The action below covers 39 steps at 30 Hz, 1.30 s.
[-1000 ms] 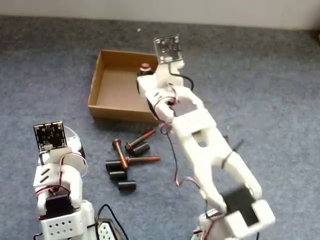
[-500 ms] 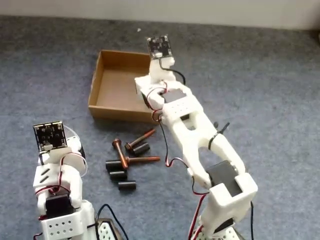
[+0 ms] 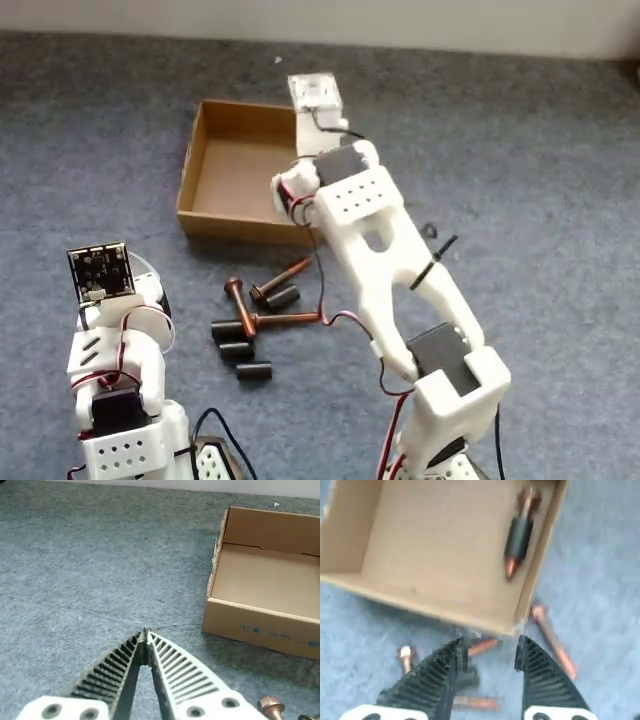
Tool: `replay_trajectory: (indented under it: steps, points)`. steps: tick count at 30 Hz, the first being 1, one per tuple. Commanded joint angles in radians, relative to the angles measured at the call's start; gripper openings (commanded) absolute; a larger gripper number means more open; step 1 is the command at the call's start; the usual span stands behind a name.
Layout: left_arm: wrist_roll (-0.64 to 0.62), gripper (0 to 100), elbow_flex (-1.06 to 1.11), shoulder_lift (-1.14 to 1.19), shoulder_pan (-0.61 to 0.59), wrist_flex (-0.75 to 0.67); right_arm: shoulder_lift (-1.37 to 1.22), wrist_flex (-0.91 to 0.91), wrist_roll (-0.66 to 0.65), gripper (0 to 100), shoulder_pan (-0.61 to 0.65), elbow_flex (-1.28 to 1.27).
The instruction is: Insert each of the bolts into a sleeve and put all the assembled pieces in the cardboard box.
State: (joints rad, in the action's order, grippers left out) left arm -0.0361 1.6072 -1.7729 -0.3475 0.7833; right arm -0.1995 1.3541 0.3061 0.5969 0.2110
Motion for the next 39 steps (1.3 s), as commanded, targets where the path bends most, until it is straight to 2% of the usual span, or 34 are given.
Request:
replay_trajectory:
  steps: [1, 7, 14, 21, 30, 39]
  points:
    - [0.011, 1, -0.008, -0.008, -0.012, -0.025, 0.027, 0.147, 0.117, 14.9, 0.068, 0.071]
    - [0.011, 1, -0.008, -0.008, -0.012, -0.025, 0.015, 0.183, 0.278, 14.9, 0.145, 0.022]
    - [0.011, 1, -0.008, -0.008, -0.013, -0.023, -0.051, 0.022, 0.37, 14.9, 0.17, -0.113]
    - [0.012, 1, -0.008, -0.008, -0.013, -0.023, -0.124, -0.013, 0.419, 14.9, 0.171, -0.128]
    - [0.012, 1, -0.008, -0.008, -0.013, -0.023, -0.208, -0.015, 0.439, 14.9, 0.245, -0.125]
    - [0.012, 1, -0.008, -0.008, -0.013, -0.023, -0.306, -0.025, 0.446, 14.9, 0.168, -0.124]
